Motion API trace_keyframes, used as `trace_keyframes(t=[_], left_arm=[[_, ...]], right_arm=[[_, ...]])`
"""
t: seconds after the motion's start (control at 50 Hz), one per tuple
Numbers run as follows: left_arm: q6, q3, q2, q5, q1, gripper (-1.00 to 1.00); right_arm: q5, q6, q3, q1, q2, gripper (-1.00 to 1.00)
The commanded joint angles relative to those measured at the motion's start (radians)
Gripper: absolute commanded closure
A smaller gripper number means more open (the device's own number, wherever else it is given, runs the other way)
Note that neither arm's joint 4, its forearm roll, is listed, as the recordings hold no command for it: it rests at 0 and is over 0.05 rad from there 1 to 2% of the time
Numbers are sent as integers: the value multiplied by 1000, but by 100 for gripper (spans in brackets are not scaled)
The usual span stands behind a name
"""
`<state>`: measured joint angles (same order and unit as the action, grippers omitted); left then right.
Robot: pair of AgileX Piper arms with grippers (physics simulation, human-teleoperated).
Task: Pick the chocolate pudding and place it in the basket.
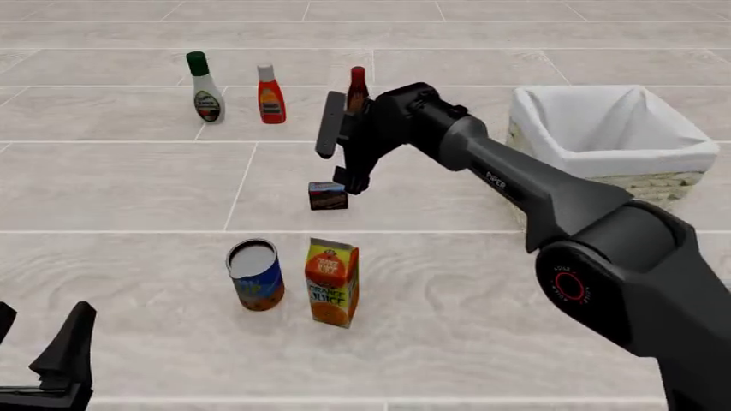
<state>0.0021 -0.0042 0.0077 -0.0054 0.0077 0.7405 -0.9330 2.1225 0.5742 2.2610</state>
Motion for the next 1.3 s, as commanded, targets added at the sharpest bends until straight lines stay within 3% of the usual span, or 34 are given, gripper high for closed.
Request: trace_keyframes(t=[0.02, 0.28, 0.68, 1.14, 1.3], left_arm=[[0, -2, -2, 4, -7, -100], [0, -2, -2, 4, -7, -100], [0, -2, -2, 4, -7, -100], [0, -2, -2, 4, -7, -100], [0, -2, -2, 4, -7, -100]], right_arm=[[47, -7, 107, -4, 83, -100], [118, -14, 279, -10, 201, -100], [306, -10, 690, -27, 457, -100], [297, -21, 705, -30, 503, -100], [279, -49, 706, -32, 504, -100]])
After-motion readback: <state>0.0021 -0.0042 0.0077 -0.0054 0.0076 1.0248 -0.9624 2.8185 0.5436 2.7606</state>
